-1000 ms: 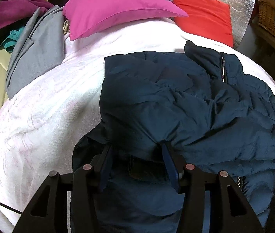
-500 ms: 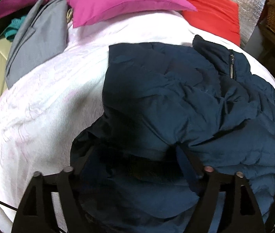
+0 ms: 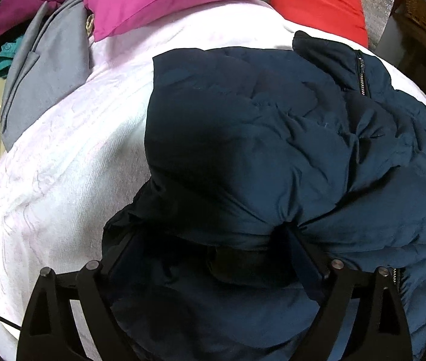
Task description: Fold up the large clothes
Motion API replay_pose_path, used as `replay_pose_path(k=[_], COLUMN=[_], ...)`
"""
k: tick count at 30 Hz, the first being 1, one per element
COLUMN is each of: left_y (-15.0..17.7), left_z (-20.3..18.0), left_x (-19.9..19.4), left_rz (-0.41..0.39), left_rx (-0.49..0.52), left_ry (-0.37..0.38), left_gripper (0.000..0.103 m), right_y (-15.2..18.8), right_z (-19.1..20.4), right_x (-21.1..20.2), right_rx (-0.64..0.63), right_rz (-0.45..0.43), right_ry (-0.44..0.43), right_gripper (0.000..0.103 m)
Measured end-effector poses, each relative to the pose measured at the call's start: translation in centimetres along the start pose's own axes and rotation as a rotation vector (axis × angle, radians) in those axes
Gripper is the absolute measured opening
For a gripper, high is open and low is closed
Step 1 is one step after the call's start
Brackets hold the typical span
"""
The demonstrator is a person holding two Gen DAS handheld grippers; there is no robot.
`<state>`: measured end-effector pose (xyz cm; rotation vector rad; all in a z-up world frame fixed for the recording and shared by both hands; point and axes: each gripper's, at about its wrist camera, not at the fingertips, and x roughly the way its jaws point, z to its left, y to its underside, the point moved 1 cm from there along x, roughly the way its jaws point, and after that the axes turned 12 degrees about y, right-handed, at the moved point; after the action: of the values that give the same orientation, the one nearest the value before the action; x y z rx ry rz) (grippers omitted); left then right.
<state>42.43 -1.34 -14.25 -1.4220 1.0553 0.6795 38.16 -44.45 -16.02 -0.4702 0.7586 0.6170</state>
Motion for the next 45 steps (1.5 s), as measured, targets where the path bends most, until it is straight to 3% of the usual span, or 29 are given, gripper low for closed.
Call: replay_pose_path(k=[4,7,11,13,14,16,25,31,36,37,38,39,40,43,45], left_y=[-0.4,-0.5,-0.9,-1.0,-1.0,-0.7,-1.3,-1.9,-1.9,-1.9,-2.0,-2.0,-2.1,-1.9,-1.9], left_z=[0.1,-0.3,-0.1,0.9,1.5,2.5,2.0,1.5,1.4,1.7,1.9,2.2,2.6,2.8,2.6], left_x=[-0.8,-3.3,-5.2,-3.7,-2.1,-0.3,-1.9,-4.4,-3.4,-3.4,-3.4,-3.6,-3.8,-3.6,-2.6], left_rz=[-0.003,-0.098,-0.191,-0.137,-0.068,-0.003,-0.038,-0.091,-0.076,-0.078,-0.083,-0.089,-0.097,-0.082,-0.047], left_rx=[0.003,0.027,0.045,0.009,-0.014,-0.064,-0.025,-0.050,-0.050,-0.059,-0.068,-0.074,-0.084,-0.089,-0.078], left_ry=[0.002,0.026,-0.034,-0.034,-0.016,0.028,0.004,0.145,0.049,0.023,0.005,-0.004,-0.013,-0.011,-0.009], left_gripper=[0.091,0.090,0.091,0.091,0.091,0.094,0.093,0.093,0.093,0.093,0.093,0.093,0.093,0.093,0.093], right_y=[0.6,0.6,1.0,1.1,1.2,1.2,0.6,-0.2,-1.2,-1.5,-1.7,-1.9,-2.1,-2.5,-2.5], right_z=[1.2,1.8,3.1,3.5,3.6,3.3,2.3,0.7,-0.7,-1.1,-1.7,-2.2,-2.6,-3.0,-2.4], right_x=[-0.5,-1.1,-2.0,-2.2,-1.9,-0.9,-1.2,-2.3,-5.9,-6.6,-7.2,-7.4,-7.5,-6.5,-5.2], right_rx=[-0.077,-0.119,-0.183,-0.212,-0.224,-0.215,-0.165,-0.085,-0.056,-0.052,-0.040,-0.018,-0.003,0.012,-0.030], right_rz=[-0.029,-0.062,-0.133,-0.162,-0.163,-0.132,-0.097,-0.070,-0.191,-0.215,-0.246,-0.263,-0.266,-0.218,-0.176], right_ry=[0.062,0.084,0.119,0.148,0.175,0.202,0.131,0.060,0.069,0.087,0.104,0.102,0.093,0.065,0.102], right_gripper=[0.027,0.020,0.019,0.019,0.019,0.019,0.022,0.023,0.024,0.029,0.042,0.065,0.073,0.077,0.077])
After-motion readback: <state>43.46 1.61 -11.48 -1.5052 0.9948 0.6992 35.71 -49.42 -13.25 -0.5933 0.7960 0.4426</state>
